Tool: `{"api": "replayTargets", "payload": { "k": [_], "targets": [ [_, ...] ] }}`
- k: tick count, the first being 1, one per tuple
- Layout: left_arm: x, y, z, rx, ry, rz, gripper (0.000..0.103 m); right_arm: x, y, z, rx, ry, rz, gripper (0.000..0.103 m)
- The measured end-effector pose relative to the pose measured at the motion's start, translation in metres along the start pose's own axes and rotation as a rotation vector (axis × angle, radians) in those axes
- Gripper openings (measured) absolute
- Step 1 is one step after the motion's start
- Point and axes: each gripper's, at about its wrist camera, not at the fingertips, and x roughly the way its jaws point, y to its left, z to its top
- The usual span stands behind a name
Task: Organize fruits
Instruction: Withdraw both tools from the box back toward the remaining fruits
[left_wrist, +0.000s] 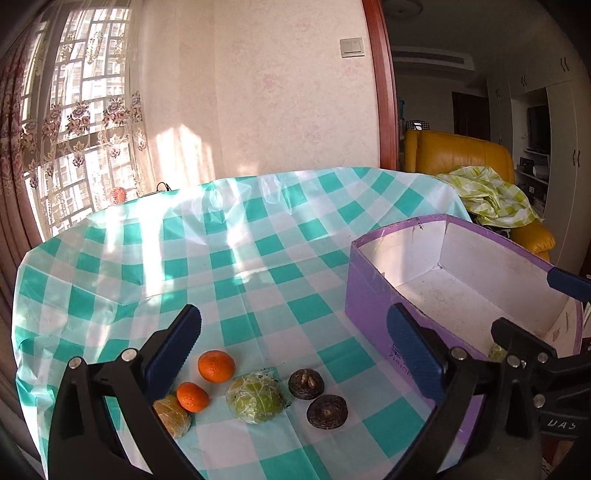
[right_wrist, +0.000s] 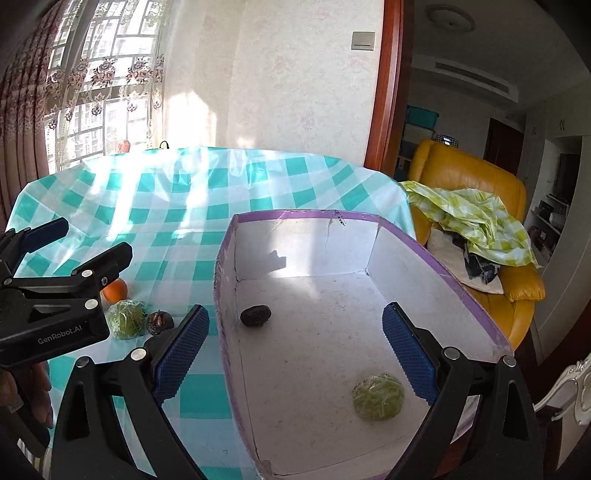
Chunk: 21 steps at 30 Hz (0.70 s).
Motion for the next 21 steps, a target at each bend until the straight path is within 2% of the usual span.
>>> {"api": "replayTargets", "payload": {
  "k": [7,14,17,21],
  "targets": [
    [-0.019,0.062,-0.039,-0.122,-0.003,0.075,0.101,0.001,0.050,-0.008,-0.026,0.028,0.120,0.091],
    [-0.014,0.107,-0.073,-0.214,0.031,0.138,0.101,0.017,0.095,-0.029,-0.099,0.072,0.153,0.091],
    [-0.010,0.119,-0.082,-0.234,0.049,0.155,0.101,0.026,0.108,-0.035,-0.119,0.078,0.147,0.093],
    [-0.005,0.132,-0.089,-0.265,0.061,0.176,0.101,0.037,0.119,-0.037,-0.116,0.113,0.191,0.092]
  ]
}}
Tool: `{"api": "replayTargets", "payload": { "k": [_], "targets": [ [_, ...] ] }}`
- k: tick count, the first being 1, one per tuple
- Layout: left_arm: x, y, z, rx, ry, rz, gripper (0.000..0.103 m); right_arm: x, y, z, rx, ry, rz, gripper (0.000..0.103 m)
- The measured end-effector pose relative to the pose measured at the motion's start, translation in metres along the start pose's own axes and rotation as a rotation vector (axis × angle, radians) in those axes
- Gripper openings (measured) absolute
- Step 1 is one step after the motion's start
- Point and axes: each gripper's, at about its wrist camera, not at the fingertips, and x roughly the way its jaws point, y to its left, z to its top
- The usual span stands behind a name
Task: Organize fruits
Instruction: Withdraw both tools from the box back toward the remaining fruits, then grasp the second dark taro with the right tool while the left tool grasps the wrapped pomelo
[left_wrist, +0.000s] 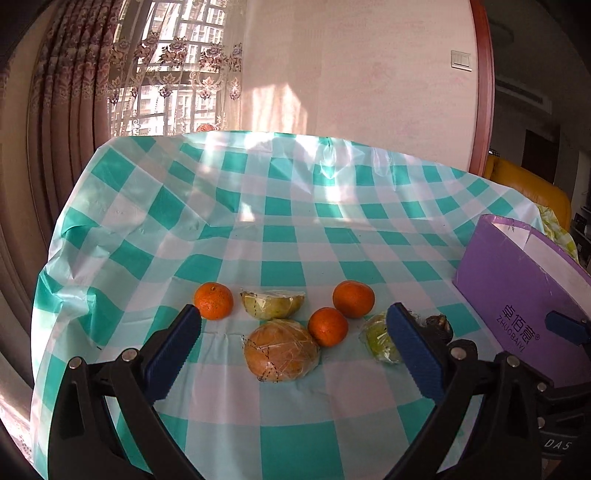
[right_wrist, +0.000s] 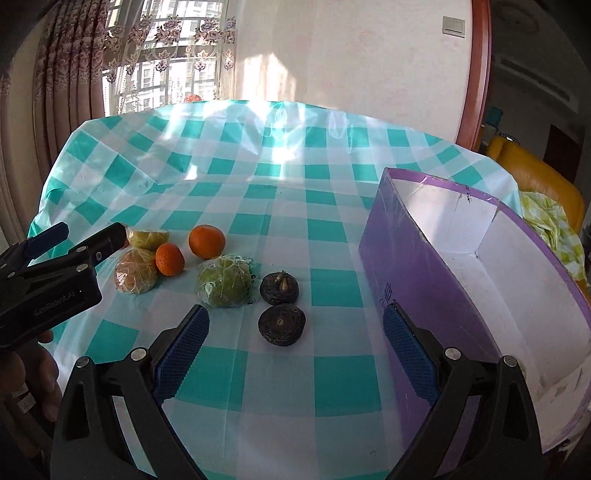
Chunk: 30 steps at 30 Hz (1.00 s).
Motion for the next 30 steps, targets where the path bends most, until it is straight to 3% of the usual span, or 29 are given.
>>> {"api": "replayTargets", "payload": {
  "k": [14,27,30],
  "targets": [
    [0.015,0.021,-0.007,-0.069,0.042,0.033,0.095,0.045,0.008,-0.009,0.014,0.105,0.028,0.092],
    [0.029,0.037,-0.017,-0.154,0.097,0.022,0.090,0.064,-0.011,-0.016,0.142,0.161,0.109,0.091],
    [0.032,0.048,-0.020,-0.211,0.104,0.020,0.086,0.070,-0.010,-0.015,0.147,0.189,0.116,0.085]
  ]
}}
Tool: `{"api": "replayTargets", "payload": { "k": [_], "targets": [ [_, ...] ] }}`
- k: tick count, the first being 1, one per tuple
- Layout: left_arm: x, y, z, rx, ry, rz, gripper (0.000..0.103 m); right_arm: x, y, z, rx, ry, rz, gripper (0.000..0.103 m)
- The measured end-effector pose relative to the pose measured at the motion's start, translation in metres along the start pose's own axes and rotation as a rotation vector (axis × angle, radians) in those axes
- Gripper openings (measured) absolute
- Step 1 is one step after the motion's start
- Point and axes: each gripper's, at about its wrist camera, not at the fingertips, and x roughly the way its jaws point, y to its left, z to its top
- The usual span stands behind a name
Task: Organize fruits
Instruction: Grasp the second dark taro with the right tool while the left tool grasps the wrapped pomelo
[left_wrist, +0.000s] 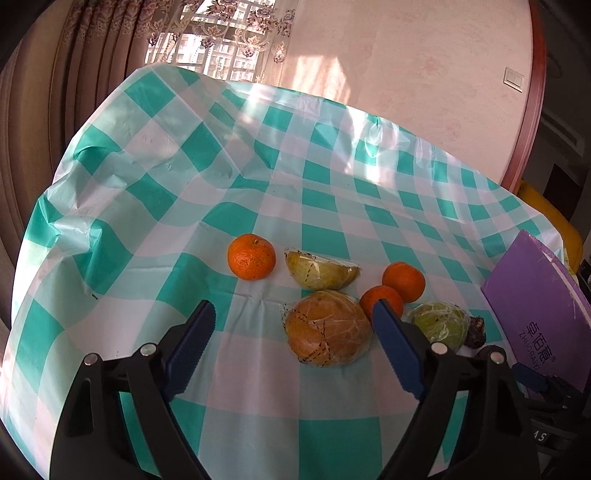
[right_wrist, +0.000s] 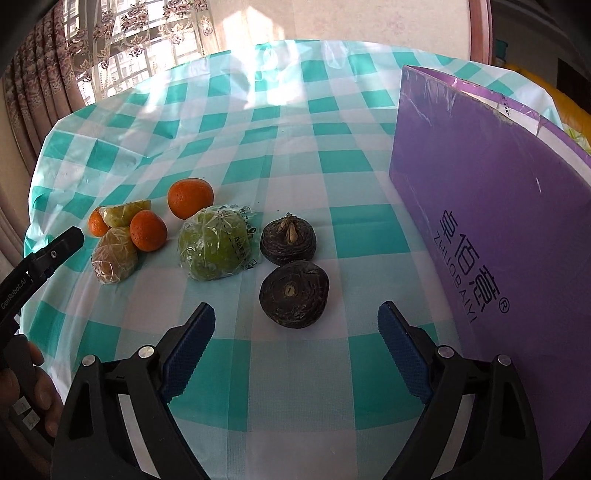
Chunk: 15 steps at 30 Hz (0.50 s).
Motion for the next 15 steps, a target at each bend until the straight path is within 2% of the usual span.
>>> {"api": "replayTargets", "payload": {
  "k": [3,9,11,15],
  "targets": [
    [0.005,0.009,-0.001,-0.043,0.020,-0.011,0.086,0.007,0.001,0.003,0.003,0.023,-0.006,0.081],
    [0.008,0.016,-0.002,-0.075,0.033,-0.040,0.085,0.013,0.010,0.008,-0.024,0.040,-0.061,0.079],
    [0.008,0.021,-0.003,-0.099,0.034,-0.060,0.081,0.017,0.014,0.010,-0.041,0.056,-0.089,0.074],
    [0.007,0.037,-0.004,-0.187,0.022,-0.087,0.077,0.020,0.020,0.011,-0.071,0.056,-0.121,0.071]
  ]
}}
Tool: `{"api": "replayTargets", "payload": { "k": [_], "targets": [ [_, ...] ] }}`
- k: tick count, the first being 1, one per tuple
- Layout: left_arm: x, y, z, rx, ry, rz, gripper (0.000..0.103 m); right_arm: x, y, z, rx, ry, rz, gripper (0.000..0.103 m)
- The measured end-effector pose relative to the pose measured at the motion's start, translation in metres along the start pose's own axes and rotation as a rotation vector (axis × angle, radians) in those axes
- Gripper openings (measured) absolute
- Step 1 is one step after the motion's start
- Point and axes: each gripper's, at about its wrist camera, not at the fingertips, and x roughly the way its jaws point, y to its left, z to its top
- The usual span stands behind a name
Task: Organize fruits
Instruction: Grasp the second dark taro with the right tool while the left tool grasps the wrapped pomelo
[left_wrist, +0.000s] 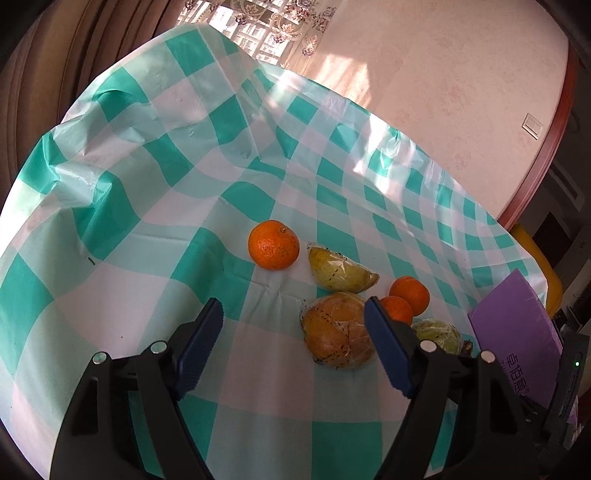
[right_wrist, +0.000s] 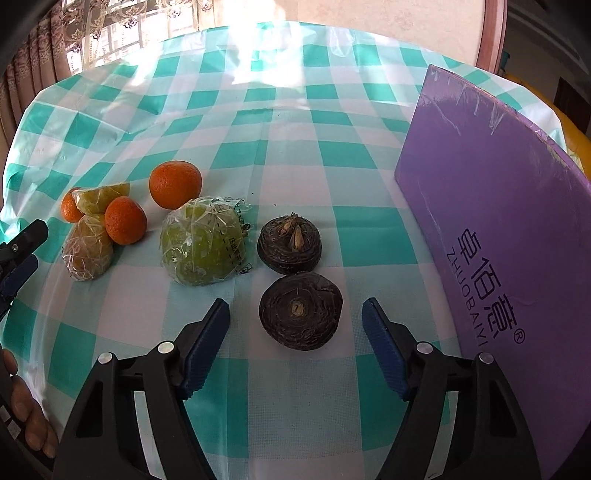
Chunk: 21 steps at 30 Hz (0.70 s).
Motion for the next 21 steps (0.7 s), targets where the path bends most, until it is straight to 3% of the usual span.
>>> {"api": "replayTargets", "payload": {
  "k": [3,5,11,13,21],
  "targets": [
    [0.001,0.000,0.000,-0.006,0.002,-0.008,0.077,0.000,0.004,0.001,-0.021,-0.011,-0.008,0.064],
    [0.002,-0.005,-0.001,0.034,0.012,-0.010,0.077,-0.001,0.007,0.002,-0.030,-0.016,0.007,0.056],
    [0.012,-0.037,-0.010,0.193,0.055,0.026,0.080,-0.002,0.007,0.000,-0.032,-0.026,0.048,0.044],
    [0.018,-0.043,-0.011,0.219,0.079,0.050,0.086,-0.003,0.008,-0.001,-0.039,-0.031,0.062,0.039],
    [0.046,-0.067,-0.020,0.356,0.198,0.170,0.093,-0.004,0.003,-0.004,-0.012,-0.046,0.101,0.039]
  ]
}}
